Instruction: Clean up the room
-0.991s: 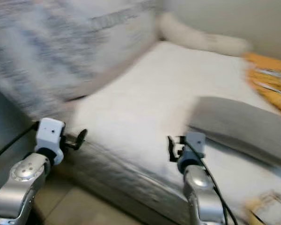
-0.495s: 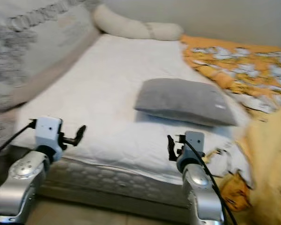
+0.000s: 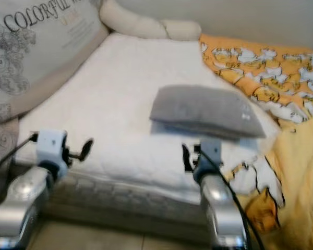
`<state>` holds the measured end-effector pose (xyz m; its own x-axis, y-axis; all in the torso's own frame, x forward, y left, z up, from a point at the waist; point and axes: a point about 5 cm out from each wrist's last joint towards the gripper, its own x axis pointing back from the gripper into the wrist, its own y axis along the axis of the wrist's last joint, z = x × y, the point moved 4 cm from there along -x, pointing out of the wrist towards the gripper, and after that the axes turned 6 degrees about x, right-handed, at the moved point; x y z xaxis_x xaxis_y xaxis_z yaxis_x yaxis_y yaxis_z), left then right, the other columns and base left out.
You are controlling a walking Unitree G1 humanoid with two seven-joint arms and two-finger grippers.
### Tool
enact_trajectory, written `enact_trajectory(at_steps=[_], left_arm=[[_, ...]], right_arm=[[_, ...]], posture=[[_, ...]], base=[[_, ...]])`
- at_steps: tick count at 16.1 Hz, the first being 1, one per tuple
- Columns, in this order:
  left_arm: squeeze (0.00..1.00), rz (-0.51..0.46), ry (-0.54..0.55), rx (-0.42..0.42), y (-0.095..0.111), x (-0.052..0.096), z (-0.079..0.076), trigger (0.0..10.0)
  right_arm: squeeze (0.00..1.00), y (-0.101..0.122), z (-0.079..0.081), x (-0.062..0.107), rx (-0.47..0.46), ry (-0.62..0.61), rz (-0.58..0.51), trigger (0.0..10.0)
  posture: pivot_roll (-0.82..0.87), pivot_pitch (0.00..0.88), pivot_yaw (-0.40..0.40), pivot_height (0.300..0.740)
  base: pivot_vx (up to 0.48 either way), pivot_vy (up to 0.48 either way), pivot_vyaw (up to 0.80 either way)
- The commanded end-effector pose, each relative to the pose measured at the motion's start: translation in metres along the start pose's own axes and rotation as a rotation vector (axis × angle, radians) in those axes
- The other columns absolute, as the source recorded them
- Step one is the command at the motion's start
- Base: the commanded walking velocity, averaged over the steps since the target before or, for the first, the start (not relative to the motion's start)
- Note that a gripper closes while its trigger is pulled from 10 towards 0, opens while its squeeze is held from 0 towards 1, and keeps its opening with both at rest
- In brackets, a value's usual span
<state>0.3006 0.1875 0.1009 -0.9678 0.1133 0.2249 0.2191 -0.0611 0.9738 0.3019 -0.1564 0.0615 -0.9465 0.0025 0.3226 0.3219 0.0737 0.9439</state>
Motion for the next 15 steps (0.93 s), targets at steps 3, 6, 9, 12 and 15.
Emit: enact_trajectory(at_steps=[3, 6, 9, 12, 15], left_arm=[[0.00, -0.019, -0.023, 0.006, 0.005, -0.004, -0.006, 10.0], [0.00, -0.020, -0.021, 0.007, 0.006, -0.004, -0.006, 10.0], [0.00, -0.022, -0.019, 0.006, 0.006, -0.005, -0.006, 10.0], [0.00, -0.024, -0.016, 0.007, 0.006, -0.005, -0.006, 10.0], [0.00, -0.027, -0.017, 0.007, 0.007, -0.006, -0.006, 10.0]], right_arm=[[0.00, 0.001, -0.009, 0.000, 0.018, -0.023, -0.009, 10.0], [0.00, 0.001, -0.009, -0.001, 0.023, -0.021, -0.011, 10.0], [0.00, 0.001, -0.009, -0.001, 0.029, -0.019, -0.012, 10.0], [0.00, 0.005, -0.003, -0.001, 0.030, 0.019, -0.030, 10.0], [0.00, 0.006, 0.003, 0.000, 0.042, 0.060, -0.035, 10.0]], posture=[[-0.04, 0.000, -0.033, 0.740], [-0.04, 0.000, -0.034, 0.740], [-0.04, 0.000, -0.033, 0.740], [-0.04, 0.000, -0.035, 0.740], [-0.04, 0.000, -0.035, 0.740]], base=[[0.315, 0.000, -0.41], [0.334, 0.000, 0.00], [0.339, 0.000, 0.00], [0.340, 0.000, 0.00], [0.338, 0.000, 0.00]])
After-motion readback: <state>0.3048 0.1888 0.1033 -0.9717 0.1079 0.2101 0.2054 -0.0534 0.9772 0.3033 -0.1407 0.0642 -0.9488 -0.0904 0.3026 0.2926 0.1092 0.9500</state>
